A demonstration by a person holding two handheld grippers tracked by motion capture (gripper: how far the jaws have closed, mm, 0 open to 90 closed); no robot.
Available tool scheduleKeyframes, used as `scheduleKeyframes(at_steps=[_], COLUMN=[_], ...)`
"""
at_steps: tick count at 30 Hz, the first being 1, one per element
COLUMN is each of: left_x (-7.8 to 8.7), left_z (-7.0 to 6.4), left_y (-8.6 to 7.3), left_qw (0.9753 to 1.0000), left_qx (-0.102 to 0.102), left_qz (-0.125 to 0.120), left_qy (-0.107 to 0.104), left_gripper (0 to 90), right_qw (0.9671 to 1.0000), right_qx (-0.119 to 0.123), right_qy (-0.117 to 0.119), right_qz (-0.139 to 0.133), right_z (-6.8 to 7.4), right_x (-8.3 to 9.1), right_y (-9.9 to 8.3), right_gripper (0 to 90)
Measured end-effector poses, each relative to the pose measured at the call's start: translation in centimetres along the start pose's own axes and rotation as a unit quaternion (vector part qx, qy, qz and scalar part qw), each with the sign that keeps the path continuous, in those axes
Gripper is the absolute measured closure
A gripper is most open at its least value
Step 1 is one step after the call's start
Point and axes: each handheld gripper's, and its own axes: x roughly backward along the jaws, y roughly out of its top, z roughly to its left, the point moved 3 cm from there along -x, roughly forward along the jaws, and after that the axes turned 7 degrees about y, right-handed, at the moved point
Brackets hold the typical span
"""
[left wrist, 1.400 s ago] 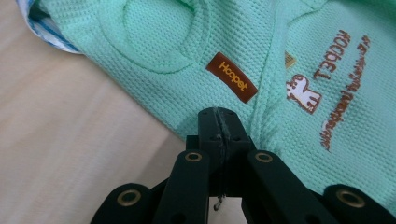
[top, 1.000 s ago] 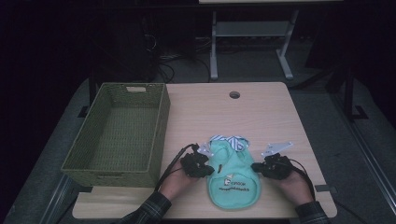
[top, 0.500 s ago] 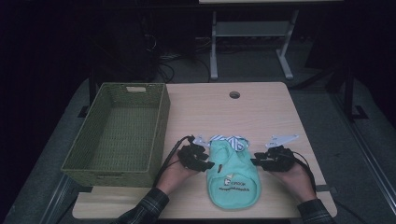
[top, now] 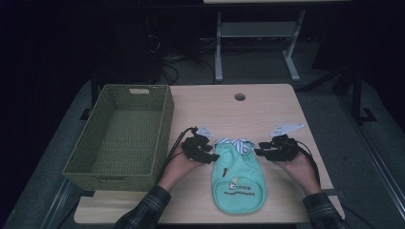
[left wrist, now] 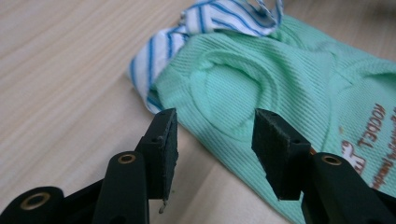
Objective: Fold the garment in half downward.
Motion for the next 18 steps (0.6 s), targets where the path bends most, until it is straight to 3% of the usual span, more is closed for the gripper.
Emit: scheduleKeyframes(at_steps=[6, 12, 18], left_x=[-0.4, -1.1, -2.6], left_z=[1.5, 2.7, 3.4], left_y=[1.0, 1.8, 2.0], left_qw=[0.9996, 0.9992, 0.9991], left_qx=[0.000, 0.012, 0.029], left_qz=[-0.008, -0.024, -0.020], left_qy=[0.027, 0.029, 0.023], left_gripper=[49.6, 49.9, 50.1], right_qw=[0.9999, 0.9997, 0.9997], right_qx=[-0.011, -0.017, -0.018], right_qy=[0.001, 0.005, 0.009], right_qz=[-0.012, -0.014, -0.011], right_z=[-1.2, -2.0, -2.5], right_x=[-0.3, -1.4, -2.8], right_y=[1.0, 1.8, 2.1], right_gripper=[62.0, 62.0, 62.0])
